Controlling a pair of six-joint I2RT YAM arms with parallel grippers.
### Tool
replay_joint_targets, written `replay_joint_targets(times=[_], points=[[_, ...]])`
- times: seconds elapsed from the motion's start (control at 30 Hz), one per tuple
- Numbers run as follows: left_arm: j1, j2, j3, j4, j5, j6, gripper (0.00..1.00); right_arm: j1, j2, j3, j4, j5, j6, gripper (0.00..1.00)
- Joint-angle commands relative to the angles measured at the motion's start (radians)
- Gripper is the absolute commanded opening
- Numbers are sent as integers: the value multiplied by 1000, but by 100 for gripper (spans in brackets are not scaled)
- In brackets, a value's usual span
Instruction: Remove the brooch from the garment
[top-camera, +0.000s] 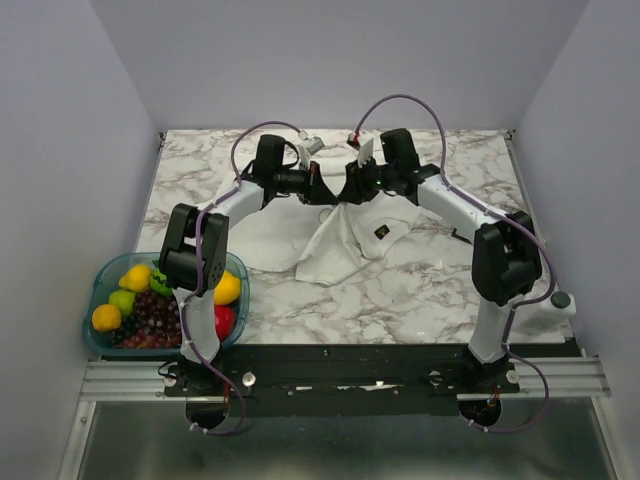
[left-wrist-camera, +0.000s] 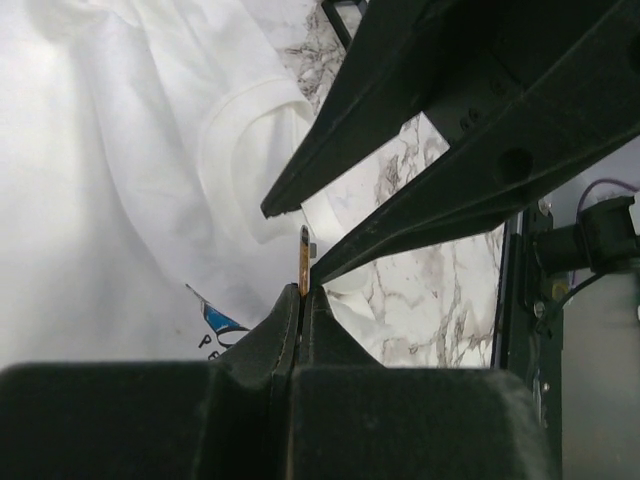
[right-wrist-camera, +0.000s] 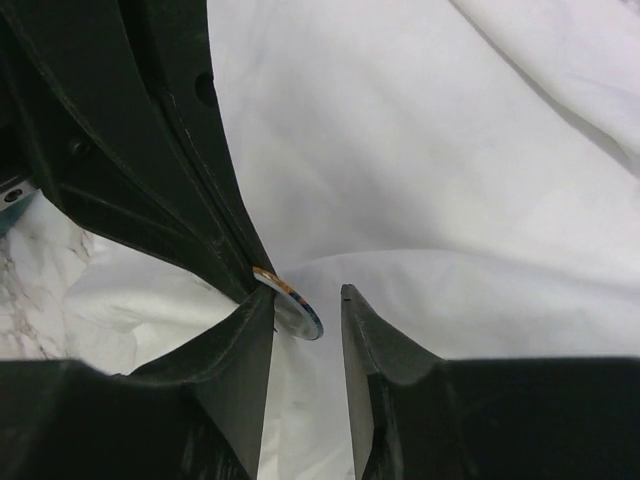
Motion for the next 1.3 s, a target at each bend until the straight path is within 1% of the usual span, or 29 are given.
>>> replay_joint_targets(times=[0.0,0.03,0.13,0.17,0.2,0.37,0.4,0.5,0.53,0.57,0.63,0.67,0.7,0.73,0.8,0.83,0.87,0.93,0.97,1.1,1.17,1.2,1.27], points=[[-38,-22,46,-152,31,131,0,-67,-117,34,-18,-108,21,43],[-37,-23,49,-164,31,142,0,-102,-155,24,-22,-165,21,44],[-34,-17,86,-258,28,220,0,-133,-200,-29,-33,-196,-10,45],[-32,-13,97,-308,28,247,0,-133,-220,-67,-36,-187,-31,45],[-34,-13,109,-325,25,281,0,-132,-228,-87,-36,-179,-71,45],[-34,-23,138,-411,-8,367,0,-135,-219,-170,-27,-175,-123,45],[-34,-28,152,-427,-30,386,0,-133,-223,-206,-19,-176,-152,45],[-38,-45,176,-499,-77,485,0,-133,-229,-246,5,-178,-218,46],[-40,-52,189,-528,-106,581,0,-133,-229,-256,5,-158,-223,46],[-44,-59,202,-605,-126,637,0,-135,-229,-256,5,-149,-228,46],[-58,-57,262,-698,-186,766,0,-133,-226,-250,4,-144,-238,46],[-61,-56,282,-782,-209,891,0,-135,-226,-248,4,-145,-241,46],[-75,-54,332,-849,-258,997,0,-133,-225,-242,4,-142,-245,46],[-77,-53,350,-911,-303,1106,0,-133,-226,-237,4,-142,-246,46],[-86,-51,394,-966,-357,1207,0,-135,-228,-237,4,-139,-255,46],[-90,-48,406,-1014,-405,1252,0,-135,-231,-239,4,-138,-258,46],[-94,-48,422,-1037,-427,1347,0,-133,-235,-243,1,-136,-260,46],[-109,-49,428,-1097,-478,1430,0,-135,-248,-246,-5,-133,-268,46],[-113,-51,425,-1111,-527,1508,0,-133,-254,-253,-8,-132,-277,46],[-135,-62,416,-1140,-616,1623,0,-133,-280,-272,-24,-107,-310,46],[-147,-68,399,-1136,-657,1657,0,-135,-291,-282,-24,-95,-312,46],[-150,-75,385,-1120,-703,1683,0,-135,-294,-286,-24,-83,-311,46],[-163,-108,341,-1036,-754,1705,0,-138,-295,-291,-24,-79,-309,46]])
